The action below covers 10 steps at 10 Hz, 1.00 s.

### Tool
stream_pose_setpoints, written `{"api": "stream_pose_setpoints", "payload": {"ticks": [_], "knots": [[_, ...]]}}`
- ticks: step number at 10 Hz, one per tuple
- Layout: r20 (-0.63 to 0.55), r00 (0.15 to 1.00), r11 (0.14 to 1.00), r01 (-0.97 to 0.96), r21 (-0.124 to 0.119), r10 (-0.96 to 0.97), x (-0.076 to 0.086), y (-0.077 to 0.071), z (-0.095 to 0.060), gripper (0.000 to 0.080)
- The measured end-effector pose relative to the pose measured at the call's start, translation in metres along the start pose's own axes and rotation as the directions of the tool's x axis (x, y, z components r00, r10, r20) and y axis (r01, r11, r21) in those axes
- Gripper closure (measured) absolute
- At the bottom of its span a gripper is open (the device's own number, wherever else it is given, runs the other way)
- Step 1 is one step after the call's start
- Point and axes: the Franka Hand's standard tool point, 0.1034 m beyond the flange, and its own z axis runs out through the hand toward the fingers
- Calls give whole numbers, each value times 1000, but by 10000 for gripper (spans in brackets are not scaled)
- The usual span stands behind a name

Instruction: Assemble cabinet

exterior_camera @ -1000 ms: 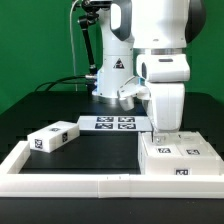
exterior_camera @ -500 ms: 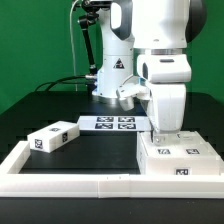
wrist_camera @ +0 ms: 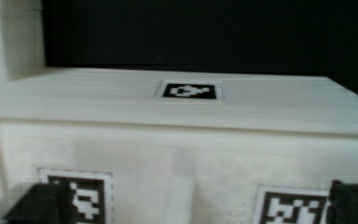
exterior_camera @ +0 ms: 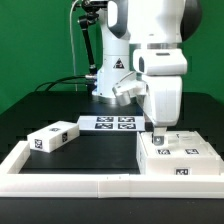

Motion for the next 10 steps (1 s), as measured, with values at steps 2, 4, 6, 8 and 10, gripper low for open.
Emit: {"api": "stream_pose_setpoints", "payload": {"ticks": [2,4,6,8,10], "knots": [[0,1000,999,-19,-33,19,-4,-20,-10,28],[-18,998,994,-68,-84,67,-1,-42,-18,1],[-32,993,990,-116,-77,113,4,-61,-12,2],[-32,992,990,-122,-76,120,3,-61,-12,2],[-66,951,947,-308,-91,303,1,-63,-11,2]]}}
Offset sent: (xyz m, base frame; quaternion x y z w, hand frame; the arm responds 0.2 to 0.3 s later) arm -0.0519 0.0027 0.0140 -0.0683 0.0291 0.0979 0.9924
